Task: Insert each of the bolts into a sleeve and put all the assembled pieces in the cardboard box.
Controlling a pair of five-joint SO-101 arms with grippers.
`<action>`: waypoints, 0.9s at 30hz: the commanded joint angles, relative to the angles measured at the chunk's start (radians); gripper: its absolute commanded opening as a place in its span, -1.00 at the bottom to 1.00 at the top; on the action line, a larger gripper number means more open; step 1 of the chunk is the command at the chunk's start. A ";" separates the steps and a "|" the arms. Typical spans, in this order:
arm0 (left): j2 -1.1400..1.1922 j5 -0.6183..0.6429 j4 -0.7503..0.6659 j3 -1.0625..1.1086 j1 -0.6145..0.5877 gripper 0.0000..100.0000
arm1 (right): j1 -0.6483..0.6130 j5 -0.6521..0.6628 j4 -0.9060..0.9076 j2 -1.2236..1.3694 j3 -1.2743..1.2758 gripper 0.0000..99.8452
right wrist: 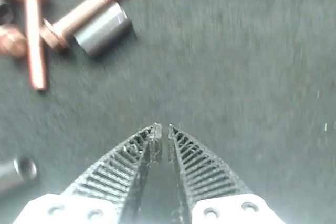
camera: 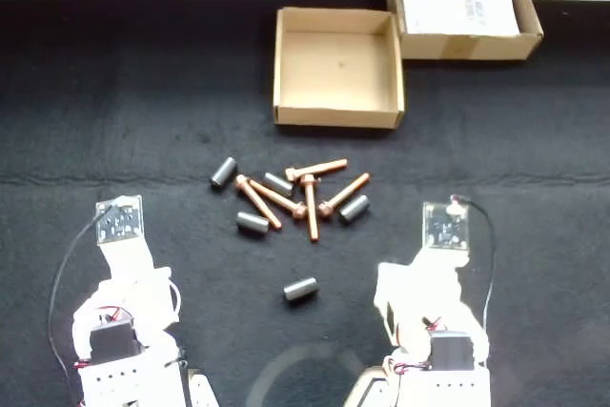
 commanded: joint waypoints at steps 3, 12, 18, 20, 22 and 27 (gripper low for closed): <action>-0.008 -0.003 0.003 0.016 -0.010 -0.98 | 0.012 0.000 -0.021 0.002 0.133 -0.92; -0.008 -0.003 0.003 0.016 -0.010 -0.98 | 0.012 0.000 -0.021 0.002 0.133 -0.92; -0.008 -0.003 0.003 0.016 -0.010 -0.98 | 0.010 0.000 -0.019 0.002 0.133 -0.92; -0.008 -0.003 0.003 0.016 -0.010 -0.98 | 0.010 0.000 -0.019 0.002 0.133 -0.92; -0.008 -0.003 0.003 0.016 -0.010 -0.98 | 0.012 0.000 -0.013 0.002 0.133 -0.92; -0.008 -0.002 0.003 0.016 -0.004 -0.98 | 0.013 0.000 -0.012 0.002 0.133 -0.92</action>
